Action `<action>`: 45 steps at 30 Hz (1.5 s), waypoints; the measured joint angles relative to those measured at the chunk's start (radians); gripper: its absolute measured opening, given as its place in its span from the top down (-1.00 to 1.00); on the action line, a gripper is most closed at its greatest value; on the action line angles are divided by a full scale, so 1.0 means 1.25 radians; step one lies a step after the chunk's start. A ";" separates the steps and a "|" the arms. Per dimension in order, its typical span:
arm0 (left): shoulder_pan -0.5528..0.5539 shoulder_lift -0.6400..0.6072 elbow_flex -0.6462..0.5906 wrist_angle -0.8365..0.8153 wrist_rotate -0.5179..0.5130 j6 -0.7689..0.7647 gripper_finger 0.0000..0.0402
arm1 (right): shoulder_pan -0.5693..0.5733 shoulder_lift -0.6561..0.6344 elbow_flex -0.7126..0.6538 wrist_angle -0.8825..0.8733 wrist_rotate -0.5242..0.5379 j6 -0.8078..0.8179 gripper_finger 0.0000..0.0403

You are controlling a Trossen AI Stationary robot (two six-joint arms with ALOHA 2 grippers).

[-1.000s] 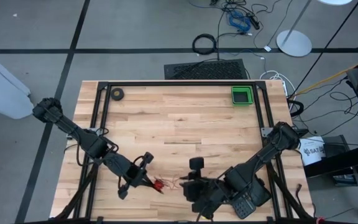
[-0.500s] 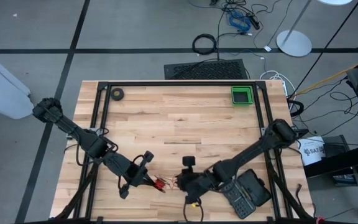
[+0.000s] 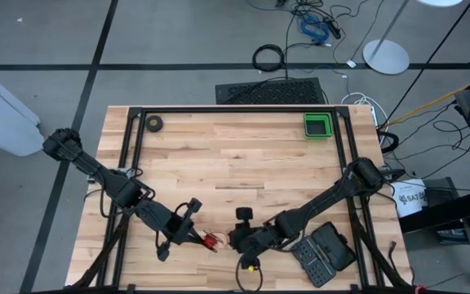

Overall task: Coil cords
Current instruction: Coil the red wire on the black spool

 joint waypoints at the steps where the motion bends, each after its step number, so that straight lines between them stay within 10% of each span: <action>1: 0.000 0.000 0.001 0.000 0.000 0.000 0.97 | -0.001 0.002 0.000 -0.001 0.001 0.000 0.47; 34: 0.000 0.000 0.001 0.010 0.000 -0.020 0.97 | -0.021 0.022 0.000 -0.036 0.061 0.013 0.27; 45: 0.000 0.000 0.001 0.011 0.000 -0.020 0.97 | -0.027 0.019 0.000 -0.047 0.062 0.013 0.88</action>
